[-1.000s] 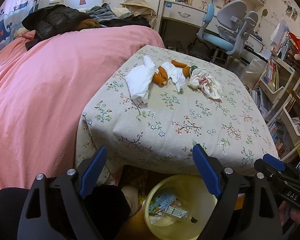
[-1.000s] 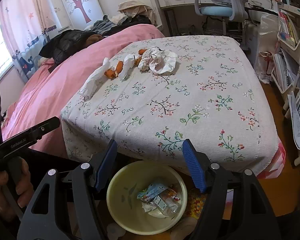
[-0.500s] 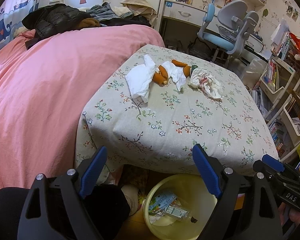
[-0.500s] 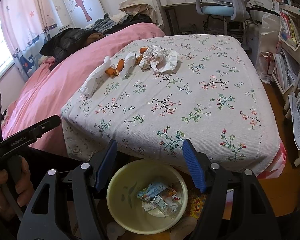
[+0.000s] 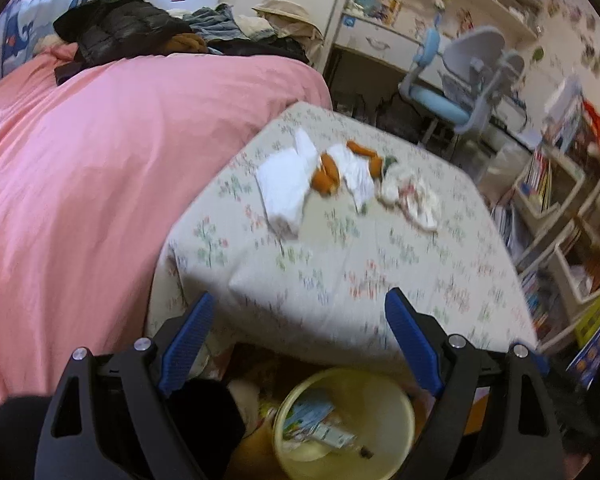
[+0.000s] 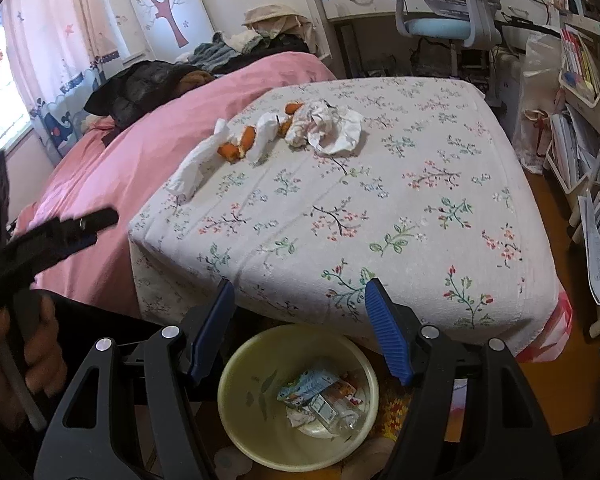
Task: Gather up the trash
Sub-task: 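Move both tools back toward the tissues and carrot pieces on the table, then grasp a white tissue with the left tool while the right tool grasps a carrot piece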
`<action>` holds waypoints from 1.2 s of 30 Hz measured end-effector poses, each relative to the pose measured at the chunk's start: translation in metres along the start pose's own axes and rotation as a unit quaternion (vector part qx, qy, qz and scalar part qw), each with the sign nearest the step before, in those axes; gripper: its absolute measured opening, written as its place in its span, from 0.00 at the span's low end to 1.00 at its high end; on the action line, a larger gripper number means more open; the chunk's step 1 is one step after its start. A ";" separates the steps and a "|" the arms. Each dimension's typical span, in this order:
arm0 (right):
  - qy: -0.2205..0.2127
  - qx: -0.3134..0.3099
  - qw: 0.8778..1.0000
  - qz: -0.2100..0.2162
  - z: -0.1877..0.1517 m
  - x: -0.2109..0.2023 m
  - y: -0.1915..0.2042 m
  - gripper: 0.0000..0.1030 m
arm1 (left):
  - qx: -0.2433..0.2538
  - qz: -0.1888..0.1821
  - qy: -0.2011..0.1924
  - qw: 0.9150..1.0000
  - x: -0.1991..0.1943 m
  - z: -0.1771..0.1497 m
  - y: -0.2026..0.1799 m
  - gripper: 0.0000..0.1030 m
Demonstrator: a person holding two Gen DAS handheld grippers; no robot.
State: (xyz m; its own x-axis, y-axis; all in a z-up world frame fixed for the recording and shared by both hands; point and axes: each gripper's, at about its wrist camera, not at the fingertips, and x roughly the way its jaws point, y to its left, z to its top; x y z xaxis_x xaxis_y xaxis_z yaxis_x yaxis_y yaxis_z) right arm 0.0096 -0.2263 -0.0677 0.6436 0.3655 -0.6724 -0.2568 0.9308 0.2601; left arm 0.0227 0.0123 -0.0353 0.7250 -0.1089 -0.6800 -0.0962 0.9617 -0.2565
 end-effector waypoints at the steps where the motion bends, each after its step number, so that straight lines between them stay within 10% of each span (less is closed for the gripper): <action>1: -0.002 -0.002 1.000 0.000 0.001 -0.002 0.001 0.63 | -0.002 0.000 -0.002 1.000 0.001 0.006 0.001 0.81; 7: -0.018 -0.010 1.000 0.018 0.006 -0.007 0.010 0.63 | 0.013 -0.006 -0.001 1.000 0.030 0.051 -0.001 0.81; 17: -0.019 -0.046 0.998 0.044 0.019 -0.002 0.028 0.63 | 0.101 0.067 0.121 0.985 0.150 0.095 -0.013 0.80; 19: -0.017 -0.060 0.997 0.050 0.024 0.002 0.033 0.63 | 0.093 0.060 0.147 0.983 0.167 0.098 -0.004 0.37; 22: -0.015 -0.082 0.995 0.062 0.039 0.014 0.042 0.63 | 0.057 0.027 0.173 0.983 0.166 0.108 0.013 0.03; 36: 0.048 -0.210 0.969 0.121 0.156 0.176 0.135 0.46 | -0.082 -0.036 0.046 0.995 0.076 0.138 0.064 0.03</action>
State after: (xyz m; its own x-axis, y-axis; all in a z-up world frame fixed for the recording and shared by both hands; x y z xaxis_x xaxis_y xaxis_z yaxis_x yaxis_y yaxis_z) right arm 0.2005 -0.0352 -0.0429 0.4625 0.5523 -0.6936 -0.6763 0.7256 0.1268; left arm 0.1657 0.1006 -0.0087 0.6698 -0.2060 -0.7134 -0.1608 0.8977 -0.4102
